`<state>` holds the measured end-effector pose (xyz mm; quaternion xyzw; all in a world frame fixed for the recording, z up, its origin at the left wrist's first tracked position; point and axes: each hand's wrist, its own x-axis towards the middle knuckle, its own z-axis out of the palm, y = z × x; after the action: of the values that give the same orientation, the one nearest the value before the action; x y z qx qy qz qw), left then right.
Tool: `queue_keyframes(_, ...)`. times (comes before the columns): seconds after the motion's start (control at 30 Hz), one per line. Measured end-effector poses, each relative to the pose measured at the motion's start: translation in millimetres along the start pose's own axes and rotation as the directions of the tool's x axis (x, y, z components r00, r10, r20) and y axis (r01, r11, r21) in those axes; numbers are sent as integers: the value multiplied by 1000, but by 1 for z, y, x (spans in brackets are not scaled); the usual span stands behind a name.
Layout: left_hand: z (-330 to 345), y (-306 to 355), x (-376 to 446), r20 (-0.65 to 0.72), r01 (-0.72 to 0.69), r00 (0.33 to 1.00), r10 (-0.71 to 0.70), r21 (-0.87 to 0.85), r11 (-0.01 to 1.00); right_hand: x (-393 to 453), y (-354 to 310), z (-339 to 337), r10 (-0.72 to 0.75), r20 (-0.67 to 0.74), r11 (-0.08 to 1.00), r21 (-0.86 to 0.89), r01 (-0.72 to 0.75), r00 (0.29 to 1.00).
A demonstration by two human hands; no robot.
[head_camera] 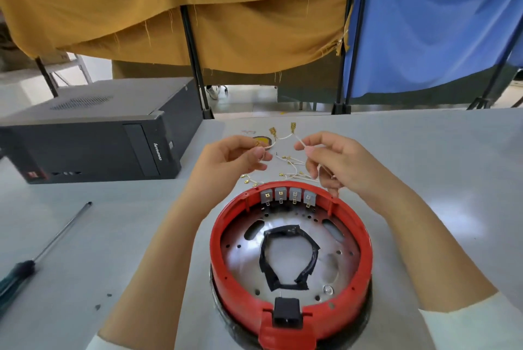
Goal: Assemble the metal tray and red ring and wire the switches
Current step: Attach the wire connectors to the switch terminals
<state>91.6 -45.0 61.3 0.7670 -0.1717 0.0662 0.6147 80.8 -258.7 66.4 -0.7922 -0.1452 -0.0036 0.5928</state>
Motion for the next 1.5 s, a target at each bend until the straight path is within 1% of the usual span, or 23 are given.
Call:
queue_keyframes(0.07, -2, 3, -10, 11, 2, 1000, -3, 56, 998, -9, -3, 8, -25, -41, 990, -142, 19, 999)
queue_keyframes(0.23, 1, 8, -27, 72, -25, 997, 14, 159, 987, -22, -6, 19, -112, -214, 992, -77, 98, 970)
queue_keyframes(0.33, 4, 6, -31, 118, -41, 993, 12, 247, 968, -26, -3, 19, -47, -262, 996, -90, 24, 964)
queue_keyframes(0.4, 8, -6, -26, 106, -20, 994, -22, 377, 926, -28, -1, 18, 68, -259, 994, -66, -88, 963)
queue_keyframes(0.43, 9, -14, -23, 98, -4, 994, -50, 485, 875, -29, -1, 17, 132, -245, 987, -57, -150, 960)
queue_keyframes(0.5, 13, -30, -20, 121, 11, 983, -135, 703, 711, -32, 1, 17, 241, -182, 958, -111, -264, 953)
queue_keyframes(0.57, 16, -40, -22, 131, 12, 973, -188, 789, 614, -33, 3, 20, 332, -87, 913, -221, -343, 939)
queue_keyframes(0.63, 16, -40, -25, 66, 31, 986, -150, 825, 564, -32, 8, 27, 411, -3, 859, -335, -388, 912)
queue_keyframes(0.7, 18, -33, -31, 40, 15, 993, -111, 891, 454, -29, 13, 34, 445, 6, 783, -488, -386, 895)
queue_keyframes(0.77, 24, -25, -39, 34, 5, 994, -107, 936, 351, -26, 14, 41, 438, 2, 710, -615, -344, 899)
queue_keyframes(0.87, 30, -13, -54, -18, 55, 990, -142, 963, 264, -20, 14, 47, 424, 33, 671, -683, -289, 905)
queue_keyframes(0.97, 32, -4, -65, -39, 61, 980, -194, 992, 108, -18, 14, 48, 426, 12, 598, -754, -272, 905)
queue_keyframes(1.0, 31, -1, -66, -40, 52, 979, -202, 997, 56, -19, 14, 47, 422, 5, 594, -758, -272, 907)
queue_keyframes(1.03, 30, 4, -66, -40, 49, 977, -207, 998, 38, -20, 15, 47, 416, 2, 601, -751, -273, 909)
queue_keyframes(1.07, 29, 7, -62, -41, 52, 979, -198, 998, 47, -21, 15, 47, 414, 8, 601, -753, -266, 910)
queue_keyframes(1.1, 27, 9, -57, -24, 44, 978, -206, 995, 94, -22, 17, 47, 419, 16, 593, -762, -260, 908)
queue_keyframes(1.13, 25, 9, -48, 4, 40, 975, -222, 980, 193, -23, 18, 47, 425, 16, 595, -758, -266, 905)
queue_keyframes(1.17, 25, 7, -40, 54, 30, 968, -246, 944, 328, -25, 21, 47, 429, 12, 609, -742, -280, 903)
queue_keyframes(1.23, 30, 0, -25, 181, 24, 946, -270, 791, 611, -28, 26, 46, 421, 4, 644, -705, -296, 907)
queue_keyframes(1.27, 35, -6, -21, 226, 38, 933, -279, 711, 703, -29, 29, 45, 409, -4, 656, -694, -296, 913)
queue_keyframes(1.3, 39, -13, -19, 249, 49, 927, -282, 664, 747, -30, 32, 44, 395, -15, 662, -689, -296, 919)
queue_keyframes(1.33, 43, -21, -17, 255, 52, 926, -280, 645, 762, -30, 35, 43, 380, -28, 665, -687, -294, 925)
queue_keyframes(1.5, 46, -42, -15, 204, 45, 955, -213, 613, 789, -29, 48, 40, 336, -40, 694, -665, -276, 941)
